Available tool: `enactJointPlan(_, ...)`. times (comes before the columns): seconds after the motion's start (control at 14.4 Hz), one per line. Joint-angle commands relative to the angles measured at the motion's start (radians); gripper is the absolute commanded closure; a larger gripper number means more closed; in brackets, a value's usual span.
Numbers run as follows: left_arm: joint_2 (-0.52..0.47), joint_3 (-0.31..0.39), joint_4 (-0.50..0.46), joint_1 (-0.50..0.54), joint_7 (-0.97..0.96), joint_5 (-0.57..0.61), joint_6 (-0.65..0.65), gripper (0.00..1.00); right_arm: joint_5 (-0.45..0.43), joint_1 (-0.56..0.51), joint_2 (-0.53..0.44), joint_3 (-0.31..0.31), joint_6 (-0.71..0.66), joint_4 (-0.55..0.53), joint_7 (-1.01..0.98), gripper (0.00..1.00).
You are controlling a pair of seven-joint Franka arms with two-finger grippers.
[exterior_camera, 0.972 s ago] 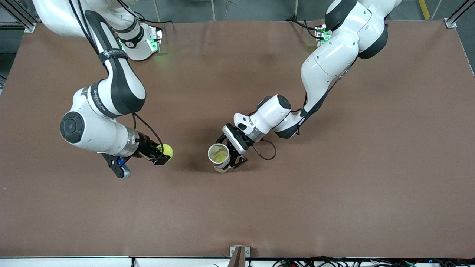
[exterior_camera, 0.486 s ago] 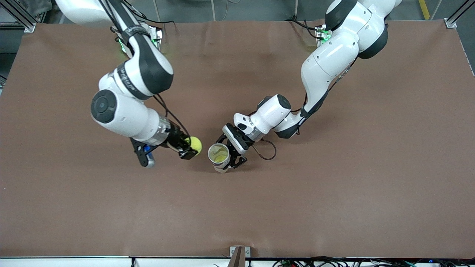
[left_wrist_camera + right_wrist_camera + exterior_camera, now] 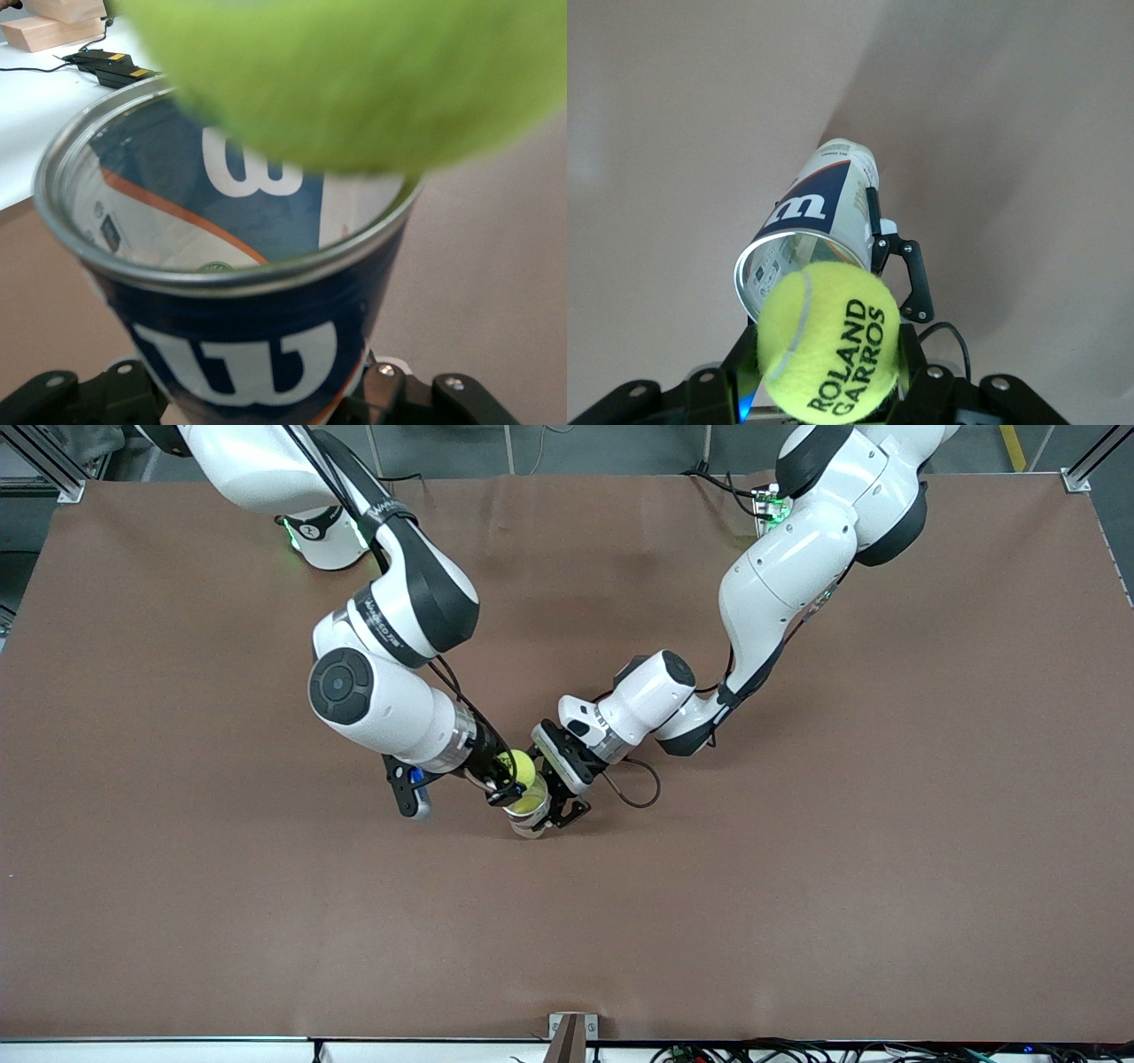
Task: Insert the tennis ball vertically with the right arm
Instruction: 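Carry the second ball over the can opening with the right gripper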
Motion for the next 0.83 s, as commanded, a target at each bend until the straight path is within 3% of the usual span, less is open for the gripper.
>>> enactJointPlan(0.0, -0.04, 0.004, -0.029, 0.005, -0.011, -0.011, -0.013, 0.25, 0.004, 0.015, 0.024, -0.009, 0.004, 0.033, 0.03, 1.0)
enactJointPlan(0.76, -0.038, 0.004, -0.029, 0.005, -0.011, -0.011, -0.013, 0.25, 0.0, 0.012, 0.058, -0.013, 0.08, 0.033, 0.026, 1.0)
